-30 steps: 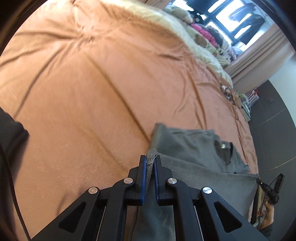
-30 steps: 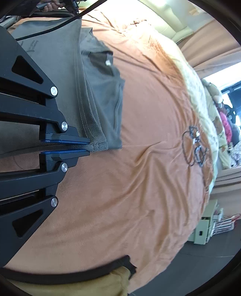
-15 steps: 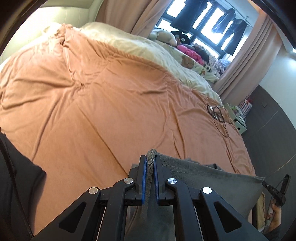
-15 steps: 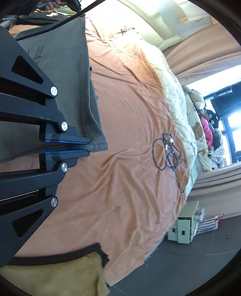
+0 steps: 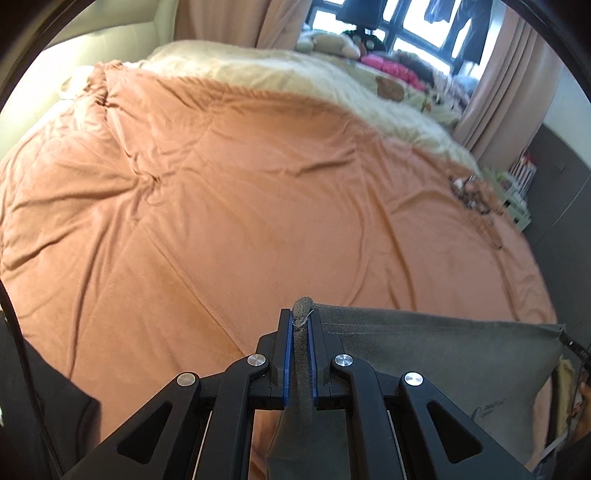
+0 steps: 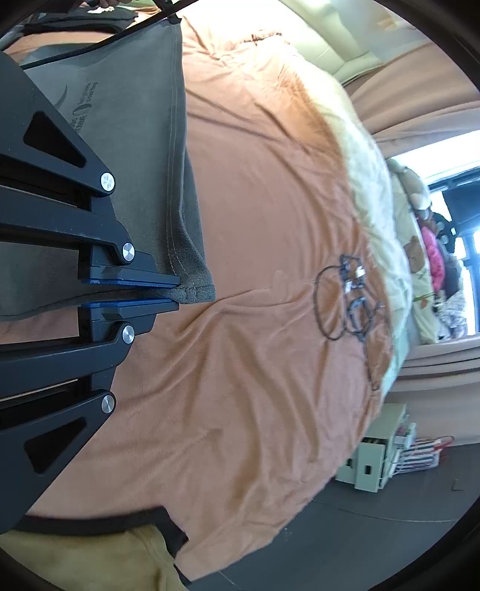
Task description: Fold small clothes
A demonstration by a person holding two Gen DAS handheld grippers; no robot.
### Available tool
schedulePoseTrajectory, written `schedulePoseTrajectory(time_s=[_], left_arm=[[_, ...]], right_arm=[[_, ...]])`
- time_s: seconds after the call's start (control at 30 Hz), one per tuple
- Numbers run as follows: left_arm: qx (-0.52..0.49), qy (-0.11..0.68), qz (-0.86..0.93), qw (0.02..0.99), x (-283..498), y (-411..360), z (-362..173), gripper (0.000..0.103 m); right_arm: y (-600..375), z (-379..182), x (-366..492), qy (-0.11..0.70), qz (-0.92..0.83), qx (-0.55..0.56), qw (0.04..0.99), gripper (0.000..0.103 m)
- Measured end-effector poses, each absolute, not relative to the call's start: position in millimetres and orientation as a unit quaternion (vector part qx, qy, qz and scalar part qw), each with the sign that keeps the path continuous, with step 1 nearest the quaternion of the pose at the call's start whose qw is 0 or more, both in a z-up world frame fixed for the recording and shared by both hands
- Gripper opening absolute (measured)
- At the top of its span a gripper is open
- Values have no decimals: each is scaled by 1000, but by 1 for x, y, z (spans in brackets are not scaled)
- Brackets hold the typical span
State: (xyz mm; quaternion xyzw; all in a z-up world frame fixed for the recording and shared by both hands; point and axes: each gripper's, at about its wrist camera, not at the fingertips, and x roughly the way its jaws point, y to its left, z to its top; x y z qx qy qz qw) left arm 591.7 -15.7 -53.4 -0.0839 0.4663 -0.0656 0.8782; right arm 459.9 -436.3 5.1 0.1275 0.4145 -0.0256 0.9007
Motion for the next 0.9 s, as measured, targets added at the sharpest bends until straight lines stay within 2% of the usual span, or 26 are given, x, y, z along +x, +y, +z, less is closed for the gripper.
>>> schedulePoseTrajectory(time_s=[0.3, 0.7, 0.8, 0.83, 0.87, 0.9], left_arm=[[-62, 514, -39, 855, 626, -22, -119, 8], [-70, 498, -25, 864, 629, -13, -113, 8], [-67, 498, -22, 864, 628, -17, -110, 15], [-58, 497, -13, 866, 627, -19, -108, 23], [-50, 493, -10, 868, 624, -20, -104, 32], [-50, 490, -13, 870, 622, -20, -102, 37]], right_arm=[[-435, -39, 515, 452, -37, 119, 883, 2], [-427, -33, 519, 425, -59, 103, 897, 2], [-416, -40, 523, 443, -73, 77, 890, 6], [-414, -39, 522, 444, -76, 73, 890, 10], [-412, -37, 522, 443, -72, 74, 891, 27], [-410, -33, 518, 438, -65, 78, 893, 39]])
